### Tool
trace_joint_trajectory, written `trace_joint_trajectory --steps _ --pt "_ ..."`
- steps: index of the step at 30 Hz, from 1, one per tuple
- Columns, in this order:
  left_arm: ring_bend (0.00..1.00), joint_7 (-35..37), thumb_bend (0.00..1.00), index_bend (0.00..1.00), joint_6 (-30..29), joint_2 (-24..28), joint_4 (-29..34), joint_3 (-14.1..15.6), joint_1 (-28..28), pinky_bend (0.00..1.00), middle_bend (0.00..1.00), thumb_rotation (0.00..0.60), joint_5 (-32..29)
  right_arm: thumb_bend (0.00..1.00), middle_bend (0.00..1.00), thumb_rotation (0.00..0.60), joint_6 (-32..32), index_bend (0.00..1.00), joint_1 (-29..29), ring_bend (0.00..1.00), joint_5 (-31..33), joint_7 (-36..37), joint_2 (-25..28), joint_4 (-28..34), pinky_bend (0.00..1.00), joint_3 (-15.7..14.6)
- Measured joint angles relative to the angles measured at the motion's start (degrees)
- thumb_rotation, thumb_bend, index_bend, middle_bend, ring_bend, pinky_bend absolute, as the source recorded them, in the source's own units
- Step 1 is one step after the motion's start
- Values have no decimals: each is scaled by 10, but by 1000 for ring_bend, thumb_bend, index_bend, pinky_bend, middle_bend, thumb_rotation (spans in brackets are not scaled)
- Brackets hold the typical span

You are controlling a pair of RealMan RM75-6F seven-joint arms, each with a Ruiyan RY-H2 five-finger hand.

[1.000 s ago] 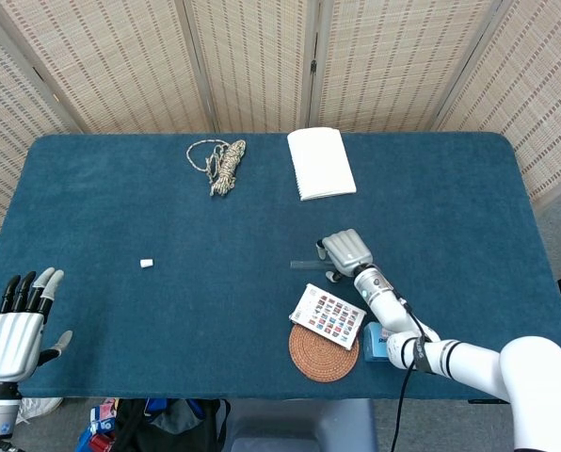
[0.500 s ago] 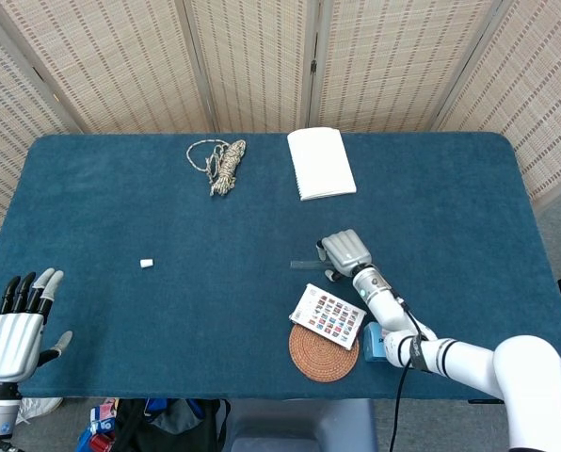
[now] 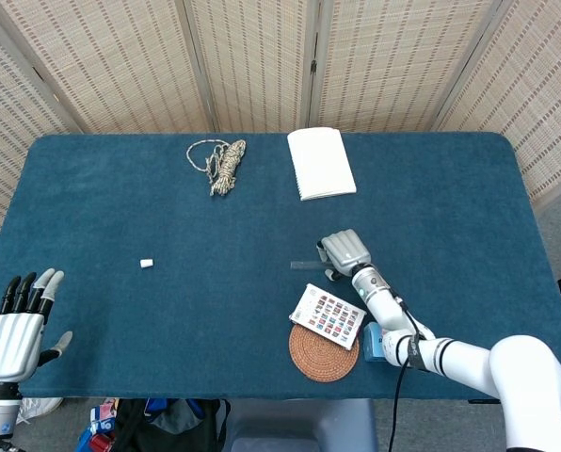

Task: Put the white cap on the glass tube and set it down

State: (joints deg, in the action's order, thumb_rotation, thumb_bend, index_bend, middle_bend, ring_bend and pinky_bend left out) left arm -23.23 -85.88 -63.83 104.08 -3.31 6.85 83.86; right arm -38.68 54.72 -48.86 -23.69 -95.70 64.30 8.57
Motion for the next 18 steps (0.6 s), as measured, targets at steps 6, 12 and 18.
trace_joint_trajectory --steps 6,12,18 --pt "0 0 218 0 0 0 -1 0 -1 0 0 600 -1 316 1000 600 1 546 1 1000 -2 2 -3 -5 1000 0" --pt "0 2 218 0 1 1 -2 -1 1 0 0 600 0 457 1000 600 -4 610 1 1000 -9 8 -3 -6 1000 2" --pt "0 -3 218 0 7 9 0 -6 10 0 0 600 5 640 1000 600 -11 668 -3 1000 -22 18 6 3 1000 6"
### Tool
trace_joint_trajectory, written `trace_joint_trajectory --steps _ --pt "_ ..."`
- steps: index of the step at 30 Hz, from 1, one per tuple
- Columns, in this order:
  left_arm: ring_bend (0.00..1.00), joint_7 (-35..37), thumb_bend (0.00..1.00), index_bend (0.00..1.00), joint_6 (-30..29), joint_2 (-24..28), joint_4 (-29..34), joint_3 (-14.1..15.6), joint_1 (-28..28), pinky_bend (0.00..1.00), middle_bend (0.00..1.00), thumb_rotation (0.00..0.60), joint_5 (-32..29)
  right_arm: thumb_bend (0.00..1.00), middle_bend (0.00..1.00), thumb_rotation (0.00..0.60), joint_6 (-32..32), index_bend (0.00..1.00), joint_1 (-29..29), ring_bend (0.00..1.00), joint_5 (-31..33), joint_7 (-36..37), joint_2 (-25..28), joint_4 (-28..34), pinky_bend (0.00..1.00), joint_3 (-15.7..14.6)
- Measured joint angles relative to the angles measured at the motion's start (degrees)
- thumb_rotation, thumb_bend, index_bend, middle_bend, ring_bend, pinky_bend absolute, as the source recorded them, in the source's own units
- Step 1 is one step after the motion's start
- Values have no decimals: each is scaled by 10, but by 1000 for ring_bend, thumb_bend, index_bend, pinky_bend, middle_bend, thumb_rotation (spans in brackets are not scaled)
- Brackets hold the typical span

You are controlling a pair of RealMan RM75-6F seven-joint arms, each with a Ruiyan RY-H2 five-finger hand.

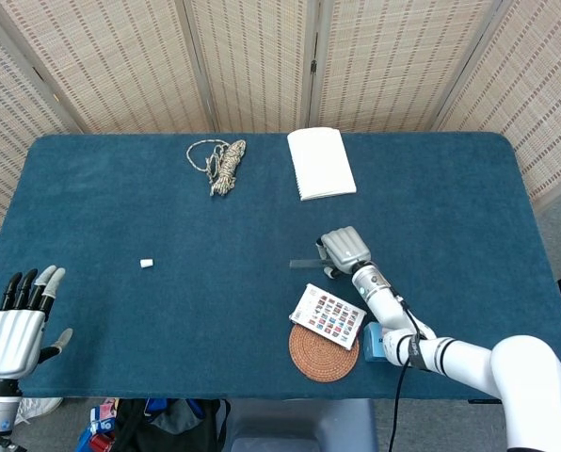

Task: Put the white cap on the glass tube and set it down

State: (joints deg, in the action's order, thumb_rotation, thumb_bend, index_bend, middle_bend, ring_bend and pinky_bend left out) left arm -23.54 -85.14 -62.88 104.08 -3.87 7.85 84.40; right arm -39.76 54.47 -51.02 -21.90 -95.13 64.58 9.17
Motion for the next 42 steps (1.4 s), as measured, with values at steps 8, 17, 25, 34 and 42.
trace_joint_trajectory --steps 8,17,25,34,42 --pt "0 -10 218 1 30 24 11 -21 35 0 0 600 4 776 1000 600 -36 762 -11 1000 -39 21 37 54 1000 11" --pt "164 -15 218 103 98 40 15 -59 105 57 92 600 -7 811 1000 600 -97 796 -43 1000 -80 46 113 139 1000 22" --pt "515 -30 218 203 180 21 -21 -87 177 552 471 600 -49 811 1000 600 -146 800 -81 1000 -103 51 188 215 1000 23" --pt "751 -27 218 238 274 -3 -102 -82 227 823 741 600 -122 811 1000 600 -181 800 -121 1000 -116 37 261 288 1000 12" --pt "887 -24 217 209 351 -6 -140 -56 244 918 896 499 -205 814 1000 600 -189 805 -136 1000 -122 26 278 312 1000 4"
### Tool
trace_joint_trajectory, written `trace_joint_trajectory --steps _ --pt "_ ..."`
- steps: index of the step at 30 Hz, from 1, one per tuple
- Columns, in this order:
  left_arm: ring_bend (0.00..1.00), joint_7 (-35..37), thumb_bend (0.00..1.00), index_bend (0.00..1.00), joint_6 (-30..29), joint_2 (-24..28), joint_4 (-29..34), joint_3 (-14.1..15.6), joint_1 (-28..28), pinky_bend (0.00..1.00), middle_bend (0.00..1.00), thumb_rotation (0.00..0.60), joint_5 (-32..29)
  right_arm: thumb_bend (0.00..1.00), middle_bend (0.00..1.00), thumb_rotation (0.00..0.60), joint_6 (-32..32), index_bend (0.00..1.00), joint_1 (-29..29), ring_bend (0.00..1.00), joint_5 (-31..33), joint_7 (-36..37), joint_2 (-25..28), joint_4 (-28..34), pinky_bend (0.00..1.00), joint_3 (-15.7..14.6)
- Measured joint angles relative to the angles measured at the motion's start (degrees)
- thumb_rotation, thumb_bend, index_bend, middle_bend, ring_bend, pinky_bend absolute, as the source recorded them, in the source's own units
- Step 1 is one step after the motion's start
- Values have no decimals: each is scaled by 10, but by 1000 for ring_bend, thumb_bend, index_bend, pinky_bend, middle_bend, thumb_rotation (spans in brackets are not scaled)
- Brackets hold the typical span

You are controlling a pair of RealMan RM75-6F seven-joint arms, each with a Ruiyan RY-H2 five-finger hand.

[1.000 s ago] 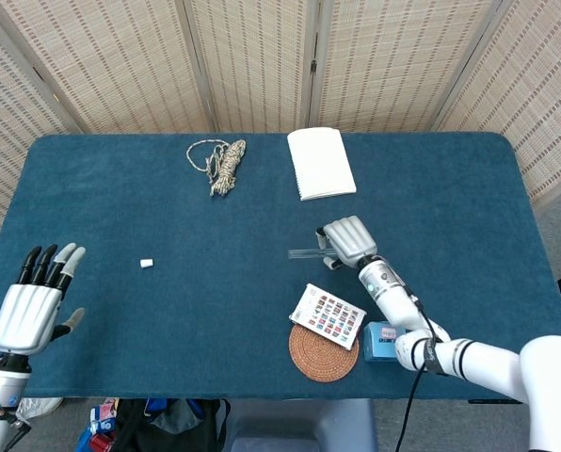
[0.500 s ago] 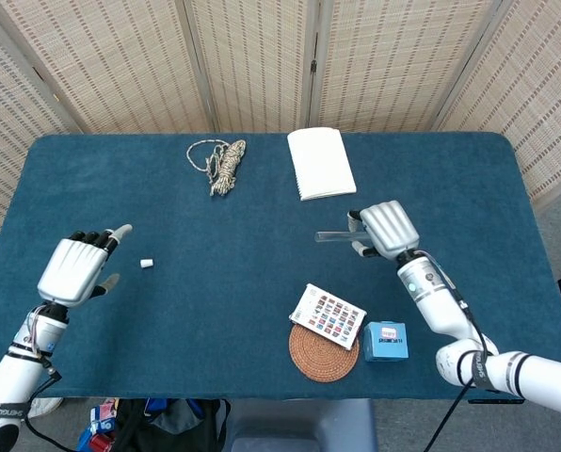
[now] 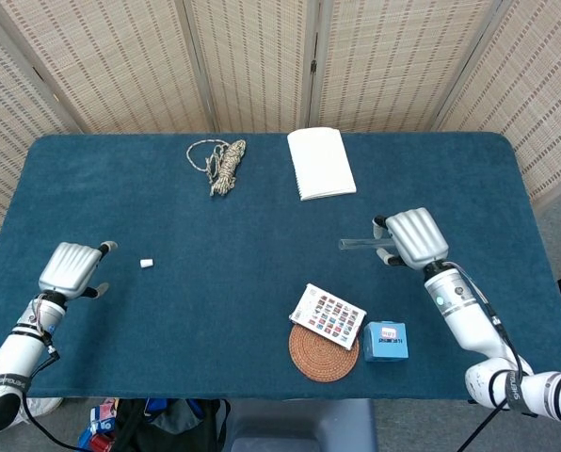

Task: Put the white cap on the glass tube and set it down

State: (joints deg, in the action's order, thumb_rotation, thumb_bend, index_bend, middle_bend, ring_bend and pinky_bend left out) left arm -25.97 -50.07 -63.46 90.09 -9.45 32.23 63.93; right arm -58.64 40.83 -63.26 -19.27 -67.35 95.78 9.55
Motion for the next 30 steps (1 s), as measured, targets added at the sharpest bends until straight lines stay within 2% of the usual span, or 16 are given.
trace_joint_trajectory --steps 3,9,12,13,18,30 --pt "912 -9 218 158 29 0 -4 10 11 936 917 403 -46 820 1000 600 -1 805 -2 1000 -1 -2 0 3 1000 -1" --pt "932 -48 219 104 70 -3 -6 33 42 954 936 378 -144 828 1000 600 -3 805 -9 1000 -5 -4 0 7 1000 -5" --pt "933 -73 295 94 85 -7 -6 51 63 955 937 283 -189 828 1000 600 -3 805 -12 1000 -4 -2 0 7 1000 -6" --pt "934 -80 324 93 89 -8 -6 56 69 955 937 274 -200 828 1000 600 -3 805 -13 1000 -4 -1 0 7 1000 -6" --pt "936 -96 361 91 101 -25 -14 85 99 955 939 270 -244 828 1000 600 -1 805 -18 1000 -5 2 -1 5 1000 -8" --pt "938 -90 362 77 107 -54 -35 110 139 955 943 273 -282 828 1000 600 4 805 -22 1000 -6 4 -3 3 1000 -9"
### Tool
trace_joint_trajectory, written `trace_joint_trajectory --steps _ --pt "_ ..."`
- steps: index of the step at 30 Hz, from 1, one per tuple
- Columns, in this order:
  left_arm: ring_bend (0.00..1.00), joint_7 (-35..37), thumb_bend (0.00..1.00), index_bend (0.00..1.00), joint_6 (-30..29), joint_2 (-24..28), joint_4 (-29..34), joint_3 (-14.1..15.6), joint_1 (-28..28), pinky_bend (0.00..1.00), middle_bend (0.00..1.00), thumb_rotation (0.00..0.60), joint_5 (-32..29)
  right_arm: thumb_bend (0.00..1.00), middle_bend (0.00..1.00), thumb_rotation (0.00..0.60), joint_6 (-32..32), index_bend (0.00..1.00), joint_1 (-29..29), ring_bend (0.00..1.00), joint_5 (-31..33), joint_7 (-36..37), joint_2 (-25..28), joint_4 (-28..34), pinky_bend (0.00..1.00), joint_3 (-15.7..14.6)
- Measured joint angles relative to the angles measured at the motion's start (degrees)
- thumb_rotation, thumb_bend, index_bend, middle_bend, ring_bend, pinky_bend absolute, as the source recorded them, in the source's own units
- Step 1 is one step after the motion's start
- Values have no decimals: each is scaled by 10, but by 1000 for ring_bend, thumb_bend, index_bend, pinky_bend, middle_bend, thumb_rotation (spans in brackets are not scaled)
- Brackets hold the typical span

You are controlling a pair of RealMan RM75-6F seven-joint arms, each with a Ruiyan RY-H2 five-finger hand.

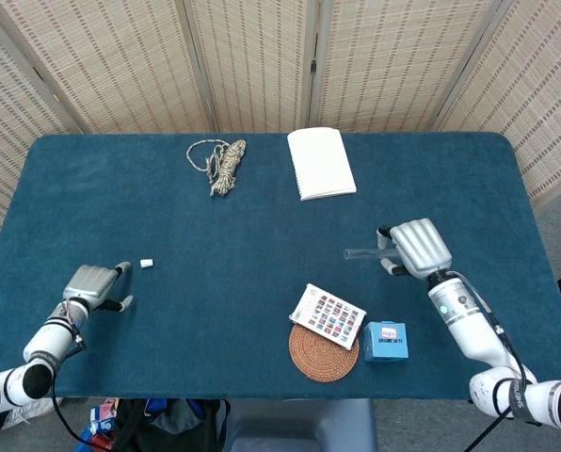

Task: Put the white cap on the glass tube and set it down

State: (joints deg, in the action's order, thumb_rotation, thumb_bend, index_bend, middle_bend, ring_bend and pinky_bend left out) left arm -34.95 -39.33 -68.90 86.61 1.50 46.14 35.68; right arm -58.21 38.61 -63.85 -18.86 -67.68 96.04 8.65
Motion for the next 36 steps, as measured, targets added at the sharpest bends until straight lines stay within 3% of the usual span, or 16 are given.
trace_joint_trajectory --steps 11,36 --pt "938 7 362 73 -2 -17 -15 15 25 955 943 272 -20 832 1000 600 -3 805 -7 1000 -2 6 4 -1 1000 2" --pt "938 7 362 73 -30 -19 16 31 64 955 943 275 -27 833 1000 600 -14 815 -24 1000 -13 20 12 1 1000 6"
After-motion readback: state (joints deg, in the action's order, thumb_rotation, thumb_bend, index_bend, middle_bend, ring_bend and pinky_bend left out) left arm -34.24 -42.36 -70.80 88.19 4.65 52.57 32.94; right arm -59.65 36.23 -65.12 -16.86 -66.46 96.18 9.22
